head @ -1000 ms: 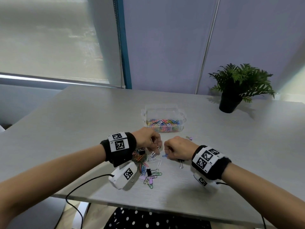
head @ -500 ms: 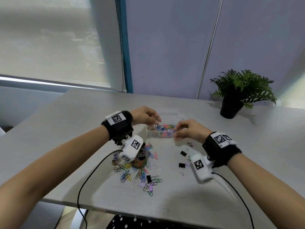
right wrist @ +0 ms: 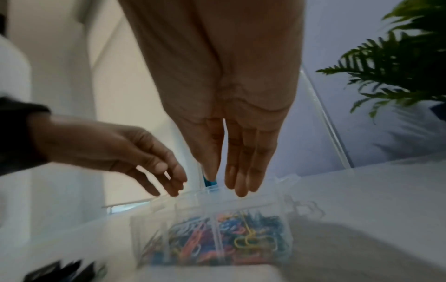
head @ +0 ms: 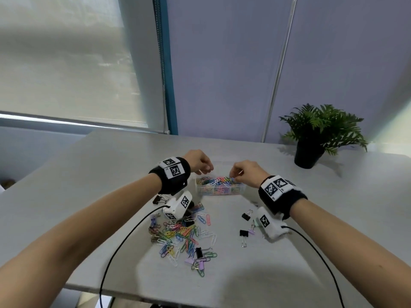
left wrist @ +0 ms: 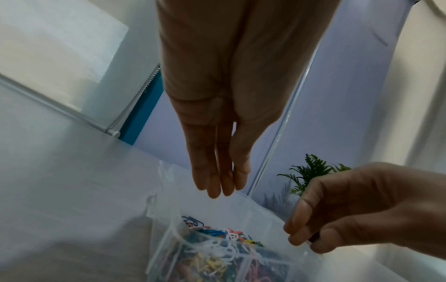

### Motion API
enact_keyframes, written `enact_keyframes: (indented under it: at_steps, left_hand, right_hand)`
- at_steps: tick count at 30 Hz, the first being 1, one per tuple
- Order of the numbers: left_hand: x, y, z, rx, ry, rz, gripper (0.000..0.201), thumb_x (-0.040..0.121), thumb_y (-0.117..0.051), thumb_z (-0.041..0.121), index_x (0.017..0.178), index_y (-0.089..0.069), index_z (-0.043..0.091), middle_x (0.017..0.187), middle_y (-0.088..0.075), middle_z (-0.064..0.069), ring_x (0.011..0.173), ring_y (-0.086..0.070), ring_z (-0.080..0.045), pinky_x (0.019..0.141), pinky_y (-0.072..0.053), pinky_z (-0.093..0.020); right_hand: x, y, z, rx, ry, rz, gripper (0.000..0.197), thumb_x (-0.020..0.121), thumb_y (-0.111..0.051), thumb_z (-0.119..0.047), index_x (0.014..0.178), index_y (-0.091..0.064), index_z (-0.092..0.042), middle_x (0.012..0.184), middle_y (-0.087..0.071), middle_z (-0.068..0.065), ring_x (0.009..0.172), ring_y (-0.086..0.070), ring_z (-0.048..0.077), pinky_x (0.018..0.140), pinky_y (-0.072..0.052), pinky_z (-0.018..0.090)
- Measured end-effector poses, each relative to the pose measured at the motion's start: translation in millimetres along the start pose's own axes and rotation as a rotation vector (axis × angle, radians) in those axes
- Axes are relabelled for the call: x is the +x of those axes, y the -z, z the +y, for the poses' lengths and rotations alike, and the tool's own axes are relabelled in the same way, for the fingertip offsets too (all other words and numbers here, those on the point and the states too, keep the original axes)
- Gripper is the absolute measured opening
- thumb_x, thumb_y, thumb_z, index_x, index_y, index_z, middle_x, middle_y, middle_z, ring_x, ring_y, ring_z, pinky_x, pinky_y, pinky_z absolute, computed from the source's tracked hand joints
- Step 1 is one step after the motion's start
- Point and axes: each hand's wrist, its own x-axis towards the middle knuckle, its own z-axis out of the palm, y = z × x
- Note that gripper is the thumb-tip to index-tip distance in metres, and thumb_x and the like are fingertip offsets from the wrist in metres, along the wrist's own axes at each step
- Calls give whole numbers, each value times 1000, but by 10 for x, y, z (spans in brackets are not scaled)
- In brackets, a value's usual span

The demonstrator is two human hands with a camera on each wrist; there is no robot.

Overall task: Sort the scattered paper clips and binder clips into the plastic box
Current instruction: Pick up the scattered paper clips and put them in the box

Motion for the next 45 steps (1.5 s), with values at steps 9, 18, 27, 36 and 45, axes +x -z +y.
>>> enact_keyframes:
  at_steps: [9, 18, 27, 36, 45]
  left_hand:
    - [-937, -73, 13, 335, -262, -210, 18, 89, -55, 7, 101, -68, 9, 95, -73, -7, 71, -60, -5, 69, -43, -7]
    - [-1537, -534, -136, 572, -179, -358, 42, 82, -66, 27, 117, -52, 9, 114, -54, -7, 101, -53, -21, 84, -41, -28]
    - [-1333, -690, -68, 660, -227, -241, 26, 84, -57, 9, 110, -58, 13, 110, -58, -8, 100, -58, -26, 73, -43, -33]
    - [-1099, -657, -71, 551, -229, -330, 16, 77, -70, 17, 91, -66, 10, 92, -67, -5, 83, -57, -20, 75, -43, -28]
    - [-995, -399, -234, -121, -64, -390, 12, 84, -64, 5, 81, -58, 15, 75, -60, -2, 68, -60, -15, 66, -51, -18]
  right_hand:
    - [-853, -320, -575, -301, 465, -311, 19, 88, -58, -19, 107, -60, -14, 116, -56, 4, 109, -50, 18, 91, -44, 32]
    - [-990, -691, -651, -435, 389, -413, 59, 77, -70, -34, 122, -41, -10, 118, -44, 7, 106, -43, 23, 73, -41, 36]
    - [-868, -611, -472, -276, 172, -426, 23, 84, -64, -18, 75, -43, -23, 88, -46, -4, 83, -45, 16, 70, -37, 32]
    - [-900, -548, -287, -184, 165, -361, 21, 82, -64, -8, 76, -48, -20, 84, -65, 8, 72, -55, 18, 69, -46, 33]
    - [-879, -397, -179, 194, 62, -330, 21, 76, -69, -3, 72, -55, -18, 70, -64, 2, 63, -60, 11, 60, -48, 16]
